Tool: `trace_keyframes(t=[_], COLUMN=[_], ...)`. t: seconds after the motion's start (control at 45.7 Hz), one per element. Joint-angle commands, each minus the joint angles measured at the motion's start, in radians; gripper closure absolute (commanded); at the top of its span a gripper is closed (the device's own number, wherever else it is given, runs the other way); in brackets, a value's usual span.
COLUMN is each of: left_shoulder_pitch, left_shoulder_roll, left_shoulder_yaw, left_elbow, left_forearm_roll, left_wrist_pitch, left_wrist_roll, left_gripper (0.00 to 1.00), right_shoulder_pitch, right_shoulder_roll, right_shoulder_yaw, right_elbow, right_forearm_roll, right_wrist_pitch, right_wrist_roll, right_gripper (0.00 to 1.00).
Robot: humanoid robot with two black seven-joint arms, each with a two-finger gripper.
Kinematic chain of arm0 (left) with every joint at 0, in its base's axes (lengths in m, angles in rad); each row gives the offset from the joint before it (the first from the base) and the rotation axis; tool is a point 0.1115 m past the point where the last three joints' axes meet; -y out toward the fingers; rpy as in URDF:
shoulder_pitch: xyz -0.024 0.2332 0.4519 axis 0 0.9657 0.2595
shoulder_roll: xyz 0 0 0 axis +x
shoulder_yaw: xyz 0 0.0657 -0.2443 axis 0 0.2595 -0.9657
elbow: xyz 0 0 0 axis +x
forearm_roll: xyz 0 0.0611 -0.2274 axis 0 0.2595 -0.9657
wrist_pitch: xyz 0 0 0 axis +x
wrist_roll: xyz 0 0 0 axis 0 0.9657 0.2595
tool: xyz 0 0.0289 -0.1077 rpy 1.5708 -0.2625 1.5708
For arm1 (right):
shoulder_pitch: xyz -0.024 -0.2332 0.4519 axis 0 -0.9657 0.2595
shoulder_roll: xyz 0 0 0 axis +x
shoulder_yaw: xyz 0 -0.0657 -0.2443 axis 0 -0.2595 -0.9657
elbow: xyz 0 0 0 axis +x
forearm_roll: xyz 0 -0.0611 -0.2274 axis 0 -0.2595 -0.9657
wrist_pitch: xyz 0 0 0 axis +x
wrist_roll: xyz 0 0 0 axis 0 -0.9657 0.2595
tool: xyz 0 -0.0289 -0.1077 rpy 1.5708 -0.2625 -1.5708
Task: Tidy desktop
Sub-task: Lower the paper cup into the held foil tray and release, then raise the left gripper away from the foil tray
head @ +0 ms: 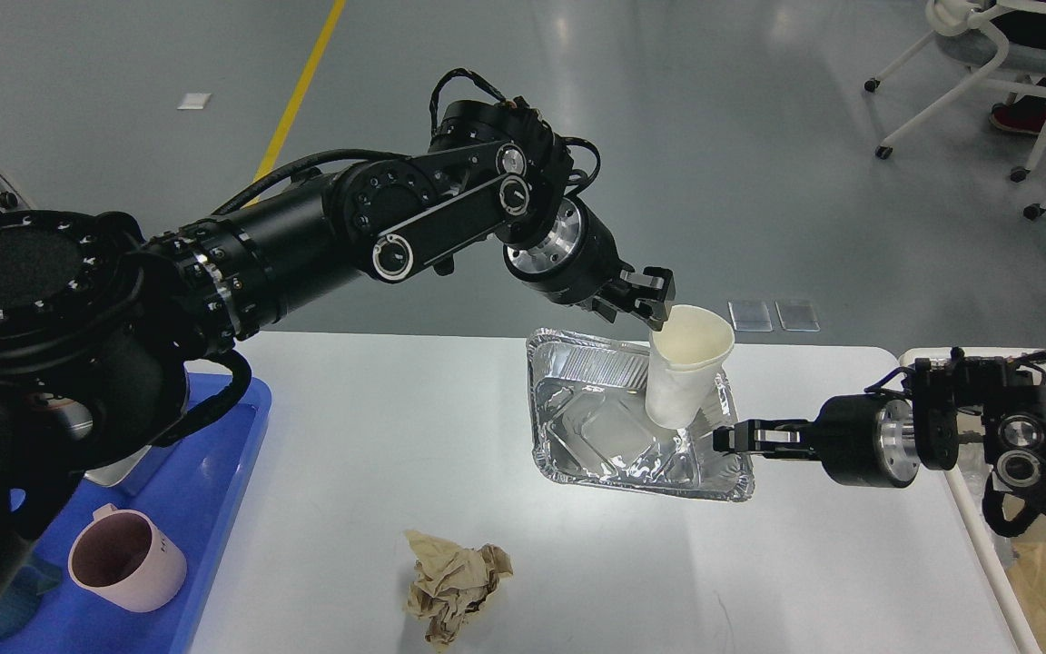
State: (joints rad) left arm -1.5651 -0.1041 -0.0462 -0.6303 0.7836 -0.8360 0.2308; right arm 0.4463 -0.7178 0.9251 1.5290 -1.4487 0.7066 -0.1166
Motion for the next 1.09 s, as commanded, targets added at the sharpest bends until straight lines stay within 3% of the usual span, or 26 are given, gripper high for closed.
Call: trace_keyframes(t=[0.0,0.175,0.372,0.591,0.744,0.832,0.897,1.073], left_shoulder_pitch=[-0.033,-0.070,-0.076,0.049,0.259,0.379,0.441,0.471], left_shoulder_roll=[0.014,0.073,0.253,0.492,0.583,0.563,0.523,0.460], left_shoulder_yaw=[-0.014,-0.055,-0.141,-0.382,-0.627,-0.762,-0.807,-0.810], left_elbow=[0.008,0.081,0.078,0.078,0.080,0.078,0.077,0.072], left_forearm_roll=[-0.072,-0.173,-0.231,-0.323,-0.342,-0.336,-0.311,-0.241], left_wrist_pitch=[0.005,0.011,0.003,0.038,0.227,0.307,0.383,0.747], left_wrist_roll=[0.010,0.015,0.032,0.038,-0.017,-0.083,-0.102,-0.110], left_gripper=[0.03,0.03,0.03,0.03,0.03,0.03,0.03,0.03], right_shoulder_pitch=[0.000,-0.001,-0.003,-0.004,-0.009,-0.012,-0.015,-0.014], right_shoulder_roll=[-0.009,-0.019,-0.020,-0.019,-0.020,-0.025,-0.046,-0.086], right_shoulder_yaw=[0.001,0.006,0.006,0.008,0.012,0.014,0.017,0.015], right_elbow=[0.003,0.005,0.005,0.000,-0.001,-0.001,0.000,0.000], right_forearm_roll=[0.002,0.004,0.004,0.004,0.005,0.007,0.010,0.060], right_wrist_pitch=[0.001,0.001,0.001,0.002,0.002,0.002,0.001,0.004], right_wrist_roll=[0.000,0.002,0.002,0.003,0.003,0.002,0.002,0.000], right_gripper=[1.00,1.00,1.00,1.00,1.00,1.00,1.00,1.00])
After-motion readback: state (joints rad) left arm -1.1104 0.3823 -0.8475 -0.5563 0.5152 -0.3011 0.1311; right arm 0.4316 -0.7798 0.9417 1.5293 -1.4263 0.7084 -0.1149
